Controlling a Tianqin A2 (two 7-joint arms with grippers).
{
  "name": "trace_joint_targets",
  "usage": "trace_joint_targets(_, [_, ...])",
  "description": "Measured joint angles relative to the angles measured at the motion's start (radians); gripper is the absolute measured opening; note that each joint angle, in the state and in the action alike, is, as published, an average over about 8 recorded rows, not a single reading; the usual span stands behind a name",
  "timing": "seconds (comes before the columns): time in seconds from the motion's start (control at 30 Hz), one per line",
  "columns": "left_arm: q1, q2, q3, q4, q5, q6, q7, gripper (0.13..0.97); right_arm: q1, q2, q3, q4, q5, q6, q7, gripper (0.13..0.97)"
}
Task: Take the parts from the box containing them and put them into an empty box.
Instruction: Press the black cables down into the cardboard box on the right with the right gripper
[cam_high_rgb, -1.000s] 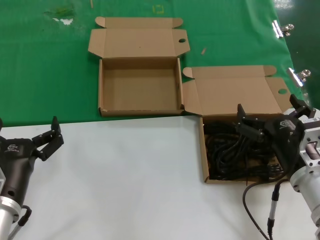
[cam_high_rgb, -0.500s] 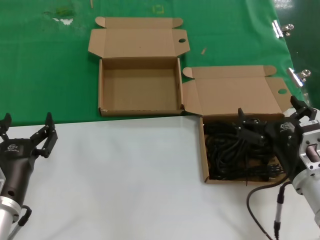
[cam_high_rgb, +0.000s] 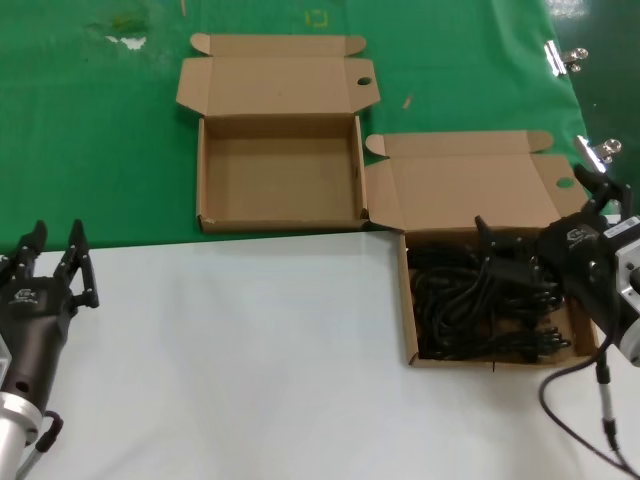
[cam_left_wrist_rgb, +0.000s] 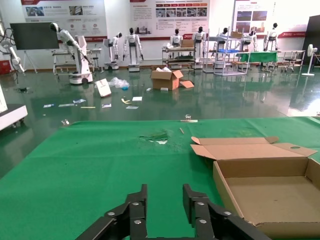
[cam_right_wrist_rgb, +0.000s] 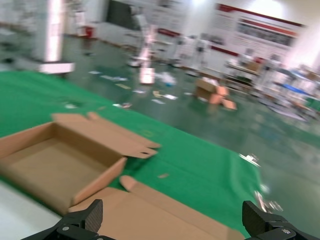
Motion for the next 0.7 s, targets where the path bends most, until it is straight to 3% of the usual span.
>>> trace_joint_targets(0.4, [0.000,0.000,0.000,0.000,0.000,0.000,0.000,0.202,0.095,0.183,-0.007,-0.010,0.002,-0.345,-0.113,0.966])
trace_joint_targets(0.7, [0.000,0.000,0.000,0.000,0.000,0.000,0.000,0.144,0.266,0.291,-0.049,-0.061,-0.021,-0.619,-0.225,0.966])
